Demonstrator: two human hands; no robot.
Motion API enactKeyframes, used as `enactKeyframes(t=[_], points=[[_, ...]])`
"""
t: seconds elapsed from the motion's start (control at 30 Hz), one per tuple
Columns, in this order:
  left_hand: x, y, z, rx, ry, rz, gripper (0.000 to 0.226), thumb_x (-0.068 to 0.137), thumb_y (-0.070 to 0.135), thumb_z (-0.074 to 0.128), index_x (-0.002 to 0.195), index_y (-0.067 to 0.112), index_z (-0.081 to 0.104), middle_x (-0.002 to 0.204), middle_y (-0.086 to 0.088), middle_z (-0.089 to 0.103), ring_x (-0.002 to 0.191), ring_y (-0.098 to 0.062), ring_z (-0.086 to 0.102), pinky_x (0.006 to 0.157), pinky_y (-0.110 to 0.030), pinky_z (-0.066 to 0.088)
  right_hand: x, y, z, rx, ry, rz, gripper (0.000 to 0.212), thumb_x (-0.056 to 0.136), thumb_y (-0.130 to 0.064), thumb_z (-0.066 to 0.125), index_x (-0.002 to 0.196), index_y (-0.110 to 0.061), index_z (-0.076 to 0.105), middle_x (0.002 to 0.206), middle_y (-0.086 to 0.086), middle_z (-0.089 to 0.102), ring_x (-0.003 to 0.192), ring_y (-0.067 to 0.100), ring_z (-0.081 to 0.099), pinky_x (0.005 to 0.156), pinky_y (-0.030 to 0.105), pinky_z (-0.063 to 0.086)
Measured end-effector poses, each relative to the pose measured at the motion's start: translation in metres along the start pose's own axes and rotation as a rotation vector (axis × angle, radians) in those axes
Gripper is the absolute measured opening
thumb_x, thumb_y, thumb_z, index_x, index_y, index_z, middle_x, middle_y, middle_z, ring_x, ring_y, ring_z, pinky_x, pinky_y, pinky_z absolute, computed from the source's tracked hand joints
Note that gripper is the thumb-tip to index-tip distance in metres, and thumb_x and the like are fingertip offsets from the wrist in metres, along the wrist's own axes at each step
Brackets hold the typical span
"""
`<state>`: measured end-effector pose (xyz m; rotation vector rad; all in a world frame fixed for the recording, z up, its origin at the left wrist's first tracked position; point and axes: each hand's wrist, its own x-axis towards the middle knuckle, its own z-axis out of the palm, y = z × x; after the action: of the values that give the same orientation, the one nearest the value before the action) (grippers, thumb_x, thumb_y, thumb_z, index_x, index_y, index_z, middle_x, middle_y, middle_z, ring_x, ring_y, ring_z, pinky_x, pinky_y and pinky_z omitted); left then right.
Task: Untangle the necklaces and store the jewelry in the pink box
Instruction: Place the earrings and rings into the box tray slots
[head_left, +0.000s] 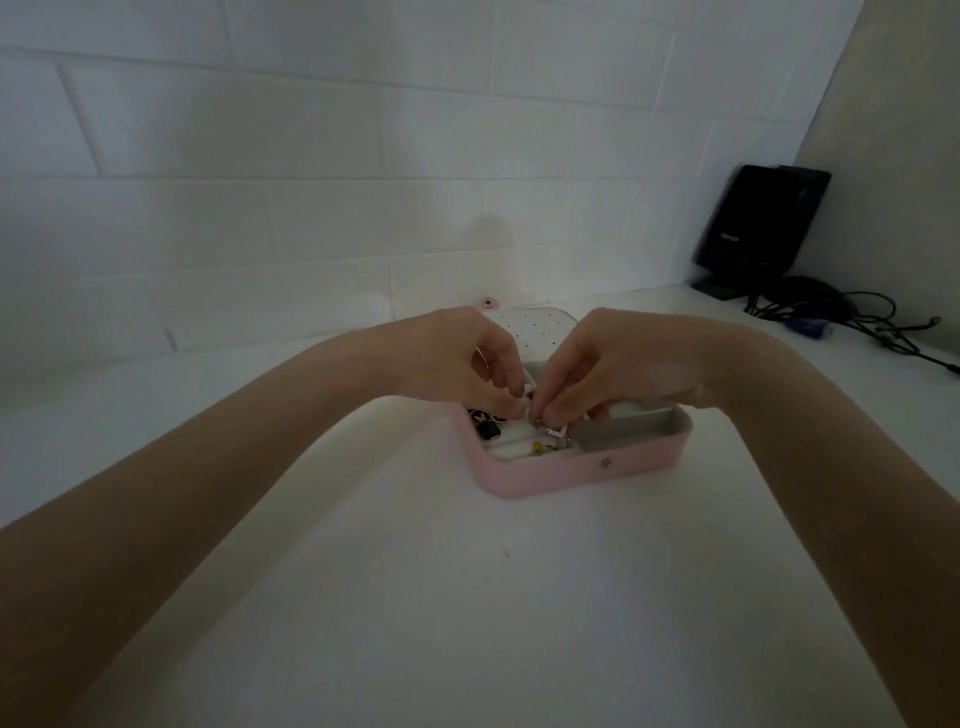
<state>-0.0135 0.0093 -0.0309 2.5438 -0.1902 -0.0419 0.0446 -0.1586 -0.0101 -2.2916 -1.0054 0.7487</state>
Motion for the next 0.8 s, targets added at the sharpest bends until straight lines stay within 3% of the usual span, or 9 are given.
enactKeyframes(t=[0.13,0.37,0.67,0.8], points=[[0.001,-0.001,0.003,0.019,-0.012,-0.013,0.013,0.074,0.030,0.075,0.083,0.024,0.068,0.068,0.011,0.056,0.066,-0.005,0.051,0.071,-0.027,0.045,0.002,-0.001,0.003,-0.048,0.021,0.003,0.008,0.075,-0.007,0.074,0.076,-0.016,0.075,0.062,-0.002,0.064,0.050,0.001,0.049,0.051,0.011,0.040],[0.001,-0.002,0.004,-0.008,-0.041,-0.024,0.013,0.072,0.027,0.077,0.078,0.022,0.067,0.052,0.021,0.054,0.053,0.003,0.047,0.061,-0.018,0.038,0.006,-0.002,0.004,-0.102,0.036,-0.006,0.011,0.074,-0.006,0.075,0.082,-0.012,0.074,0.059,0.000,0.058,0.042,0.000,0.047,0.047,0.013,0.040],[0.001,-0.001,0.006,0.008,-0.037,-0.032,0.017,0.071,0.029,0.078,0.083,0.022,0.069,0.068,0.013,0.060,0.060,0.000,0.050,0.065,-0.019,0.040,0.010,-0.002,0.007,-0.107,0.024,-0.016,0.011,0.076,-0.009,0.073,0.077,-0.020,0.071,0.070,0.008,0.057,0.050,0.008,0.045,0.049,0.016,0.038],[-0.002,0.002,0.002,-0.011,-0.038,-0.021,0.012,0.072,0.025,0.077,0.072,0.023,0.065,0.067,0.008,0.058,0.060,-0.004,0.048,0.067,-0.024,0.039,0.011,-0.003,0.007,-0.128,0.021,-0.010,0.011,0.076,-0.010,0.073,0.073,-0.020,0.070,0.068,0.007,0.056,0.049,0.007,0.044,0.047,0.014,0.037]])
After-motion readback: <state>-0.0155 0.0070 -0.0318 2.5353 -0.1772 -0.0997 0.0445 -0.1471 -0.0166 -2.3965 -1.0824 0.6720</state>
